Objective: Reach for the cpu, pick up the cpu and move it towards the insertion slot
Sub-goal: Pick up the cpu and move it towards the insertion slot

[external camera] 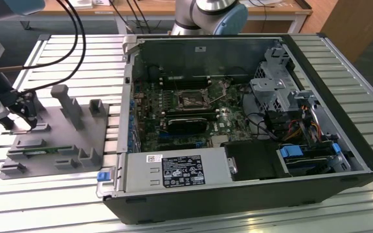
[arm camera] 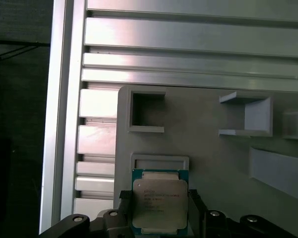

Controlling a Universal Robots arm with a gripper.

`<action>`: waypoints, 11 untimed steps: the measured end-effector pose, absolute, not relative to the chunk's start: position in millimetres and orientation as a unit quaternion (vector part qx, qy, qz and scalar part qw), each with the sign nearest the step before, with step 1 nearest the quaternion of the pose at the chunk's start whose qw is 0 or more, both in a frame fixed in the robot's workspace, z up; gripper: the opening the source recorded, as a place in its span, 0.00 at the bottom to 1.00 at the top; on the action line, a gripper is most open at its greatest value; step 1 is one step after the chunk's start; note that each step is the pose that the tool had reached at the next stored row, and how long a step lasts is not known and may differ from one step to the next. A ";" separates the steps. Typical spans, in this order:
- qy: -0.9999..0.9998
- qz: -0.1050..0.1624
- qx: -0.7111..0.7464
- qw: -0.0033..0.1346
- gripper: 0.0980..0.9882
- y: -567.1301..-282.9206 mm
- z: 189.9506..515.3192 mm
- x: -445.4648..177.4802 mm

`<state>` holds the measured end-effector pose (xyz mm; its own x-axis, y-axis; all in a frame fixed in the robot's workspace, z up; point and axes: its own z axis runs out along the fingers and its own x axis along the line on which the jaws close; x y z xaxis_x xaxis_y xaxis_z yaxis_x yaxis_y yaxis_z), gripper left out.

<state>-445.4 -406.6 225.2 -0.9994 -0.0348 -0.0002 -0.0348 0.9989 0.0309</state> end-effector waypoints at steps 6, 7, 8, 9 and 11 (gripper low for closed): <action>-1.000 -0.015 0.017 0.000 0.49 -406.5 227.8 -445.4; -1.000 -0.015 0.017 0.000 0.49 -406.5 228.3 -445.4; -1.000 -0.015 0.017 0.000 0.49 -406.5 229.1 -445.4; -1.000 -0.015 0.017 0.000 0.49 -406.5 230.3 -445.4; -1.000 -0.015 0.017 0.000 0.49 -406.5 233.0 -445.4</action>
